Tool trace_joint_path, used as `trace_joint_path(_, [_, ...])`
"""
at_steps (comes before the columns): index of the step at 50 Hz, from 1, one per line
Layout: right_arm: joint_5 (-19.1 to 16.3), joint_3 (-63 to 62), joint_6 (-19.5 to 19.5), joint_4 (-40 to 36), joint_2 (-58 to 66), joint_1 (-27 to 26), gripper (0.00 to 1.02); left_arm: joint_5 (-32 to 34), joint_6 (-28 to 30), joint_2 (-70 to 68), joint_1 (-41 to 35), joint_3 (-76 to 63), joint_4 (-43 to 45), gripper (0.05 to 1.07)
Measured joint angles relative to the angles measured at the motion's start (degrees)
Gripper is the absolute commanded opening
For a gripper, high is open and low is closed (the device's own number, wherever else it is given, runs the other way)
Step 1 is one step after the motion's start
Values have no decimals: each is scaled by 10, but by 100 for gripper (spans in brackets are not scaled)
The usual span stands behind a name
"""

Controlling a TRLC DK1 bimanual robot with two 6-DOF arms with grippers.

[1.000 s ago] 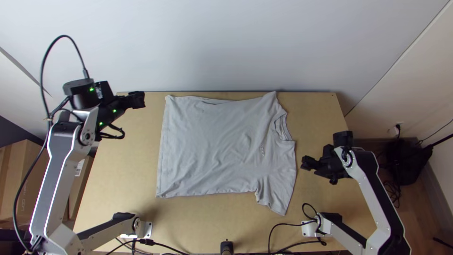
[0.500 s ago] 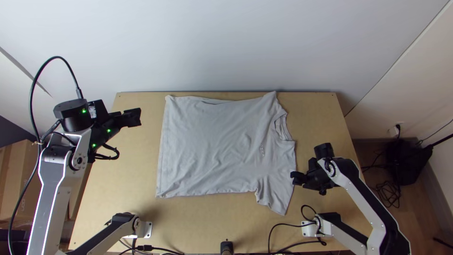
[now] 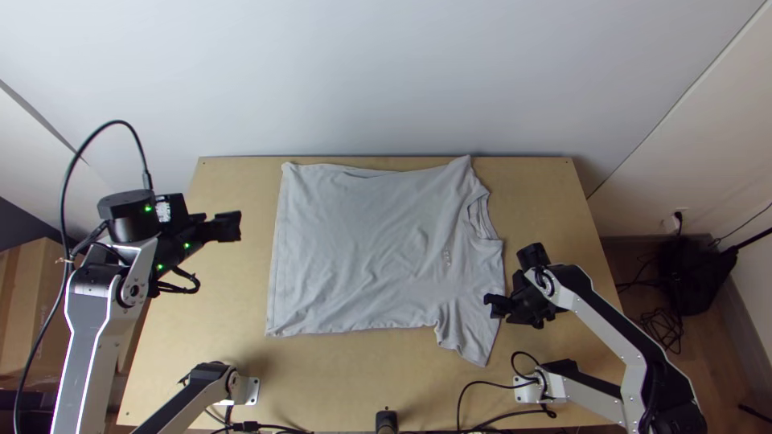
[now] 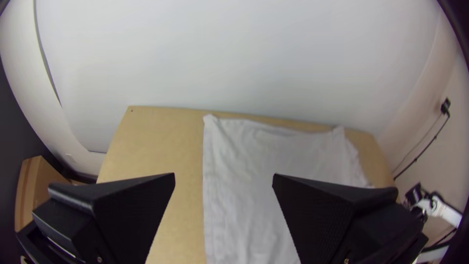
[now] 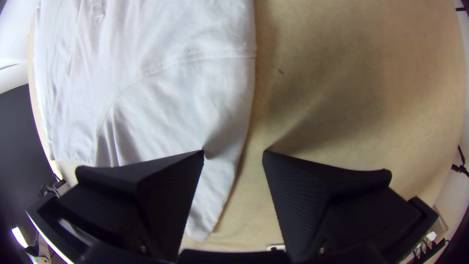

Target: Fold the t-shirt

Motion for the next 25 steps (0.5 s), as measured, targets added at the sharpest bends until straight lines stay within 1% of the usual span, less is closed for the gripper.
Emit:
trace_joint_path(5, [0, 2, 0, 0, 8, 11, 44, 0, 58, -13, 0, -47, -23, 101])
trace_joint_path(6, [0, 3, 0, -1, 9, 13, 43, 0, 69, -16, 2, -60, -24, 100])
trace_joint_path(8, [0, 5, 0, -1, 13, 18, 32, 0, 97, -23, 7, -87, -33, 95])
trace_joint_path(11, [0, 7, 0, -1, 18, 21, 15, 0, 148, -33, 12, -142, -43, 93])
trace_joint_path(13, [0, 7, 0, 0, 19, 22, 5, 0, 182, -41, 16, -177, -47, 92])
trace_joint_path(14, [0, 7, 0, 1, 19, 22, 2, 0, 201, -47, 18, -193, -50, 92])
trace_joint_path(18, [0, 6, 0, 10, 19, 24, 2, 0, 259, -73, 19, -259, -49, 88])
trace_joint_path(25, [-2, 6, 0, 18, 18, 26, 2, 0, 328, -96, 19, -318, -55, 88])
